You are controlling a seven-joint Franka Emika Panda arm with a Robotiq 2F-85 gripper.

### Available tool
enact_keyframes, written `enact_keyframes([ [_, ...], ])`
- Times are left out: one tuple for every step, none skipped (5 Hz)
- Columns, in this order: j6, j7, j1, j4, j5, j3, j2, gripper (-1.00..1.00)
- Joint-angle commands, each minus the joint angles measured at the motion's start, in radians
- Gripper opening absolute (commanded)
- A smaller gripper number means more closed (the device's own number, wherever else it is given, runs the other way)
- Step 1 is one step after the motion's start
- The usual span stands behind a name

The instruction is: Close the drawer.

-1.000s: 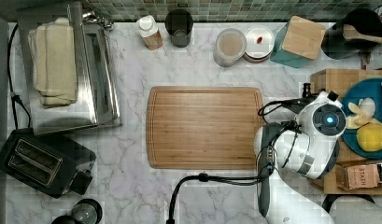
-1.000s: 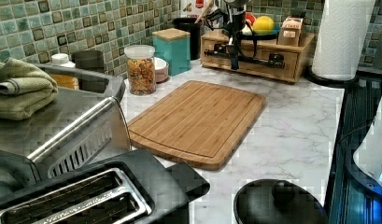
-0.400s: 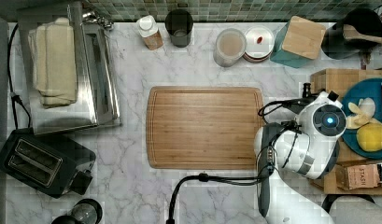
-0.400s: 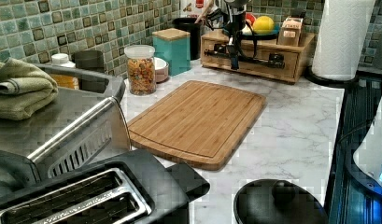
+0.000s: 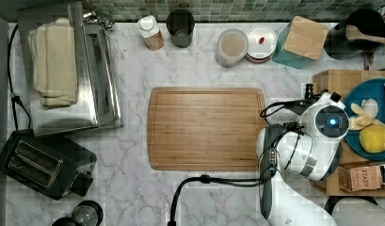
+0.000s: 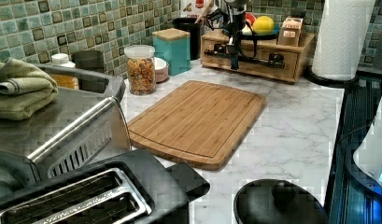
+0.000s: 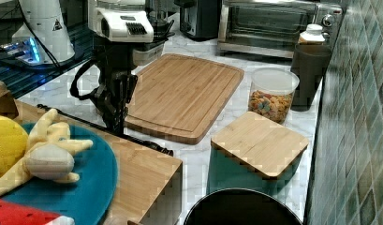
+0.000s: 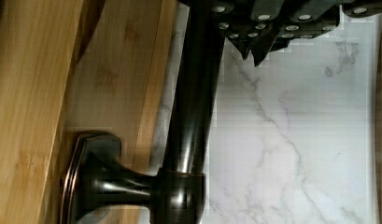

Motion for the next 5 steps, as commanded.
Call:
enact_keyframes([
  [0.046,-0.088,-0.124,0.121,-0.005,-0.101,-0.061,-1.0],
  [0.047,-0.088,-0.124,0.121,-0.005,-0.101,-0.061,-1.0],
  [0.046,-0.084,-0.136,0.121,-0.011,-0.088,-0.061,-1.0],
  [0.046,-0.086,-0.13,0.121,-0.008,-0.095,-0.061,-1.0],
  [0.046,-0.086,-0.13,0.122,-0.008,-0.094,-0.061,-1.0],
])
